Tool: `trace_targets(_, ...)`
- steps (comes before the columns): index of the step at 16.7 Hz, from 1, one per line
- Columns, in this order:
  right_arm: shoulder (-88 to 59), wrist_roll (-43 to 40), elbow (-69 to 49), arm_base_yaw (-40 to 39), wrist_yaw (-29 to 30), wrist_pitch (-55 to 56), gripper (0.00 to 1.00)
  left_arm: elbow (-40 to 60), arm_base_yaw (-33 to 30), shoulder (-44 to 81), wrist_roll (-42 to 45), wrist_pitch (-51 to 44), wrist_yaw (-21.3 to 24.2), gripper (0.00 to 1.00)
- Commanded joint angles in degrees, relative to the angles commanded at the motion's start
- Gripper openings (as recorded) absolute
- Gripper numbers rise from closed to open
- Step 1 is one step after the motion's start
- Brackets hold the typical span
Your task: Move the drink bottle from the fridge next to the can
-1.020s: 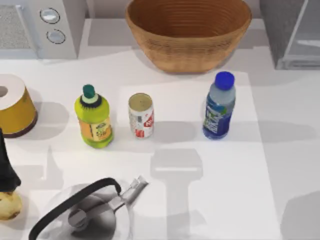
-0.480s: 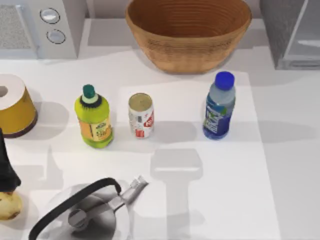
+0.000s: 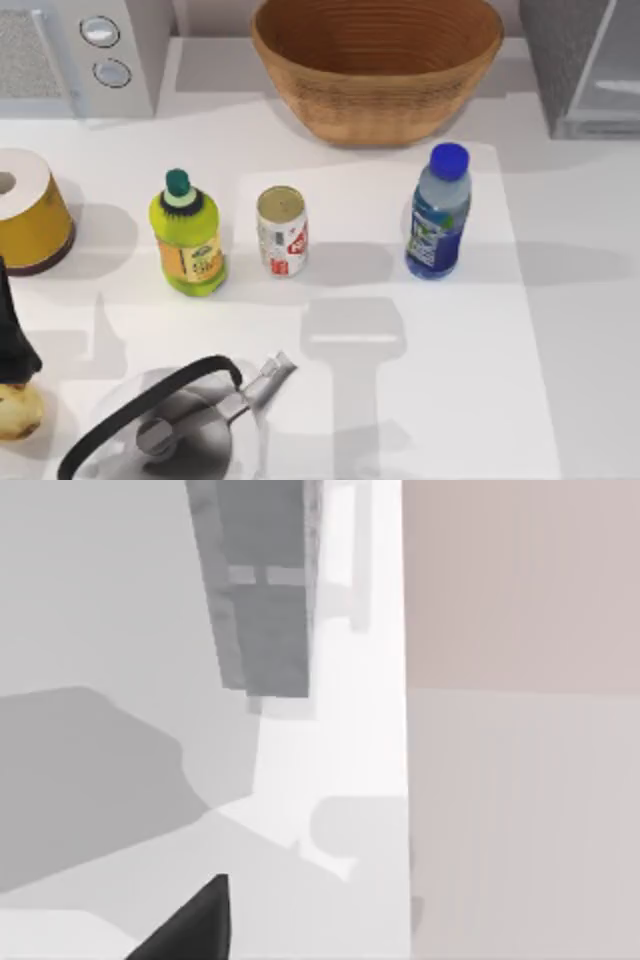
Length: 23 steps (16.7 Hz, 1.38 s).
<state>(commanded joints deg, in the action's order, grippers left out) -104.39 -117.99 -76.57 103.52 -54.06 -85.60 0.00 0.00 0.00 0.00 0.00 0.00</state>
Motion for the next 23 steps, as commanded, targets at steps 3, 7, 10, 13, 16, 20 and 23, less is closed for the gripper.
trace_targets(3, -0.05, 1.79, -0.02, -1.24, 0.17, 1.76, 1.00, 0.00, 0.00, 0.00, 0.00, 0.00, 0.00, 1.00)
trace_targets(7, -0.17, 12.19, 0.08, -8.00, 1.61, 10.98, 1.00, 0.00, 0.00, 0.00, 0.00, 0.00, 0.00, 1.00)
trace_targets(10, -0.32, 25.13, 0.29, -15.83, 3.42, 21.54, 1.00, 0.00, 0.00, 0.00, 0.00, 0.00, 0.00, 1.00)
trace_targets(13, -0.53, 40.43, 0.64, -24.80, 5.43, 33.65, 1.00, 0.00, 0.00, 0.00, 0.00, 0.00, 0.00, 1.00)
trace_targets(16, -0.72, 56.02, 1.12, -33.86, 7.34, 46.04, 1.00, 0.00, 0.00, 0.00, 0.00, 0.00, 0.00, 1.00)
trace_targets(20, -0.82, 72.75, 1.64, -44.18, 9.31, 60.24, 1.00, 0.00, 0.00, 0.00, 0.00, 0.00, 0.00, 1.00)
trace_targets(23, -0.76, 79.46, 1.83, -49.07, 10.15, 66.70, 1.00, 0.00, 0.00, 0.00, 0.00, 0.00, 0.00, 1.00)
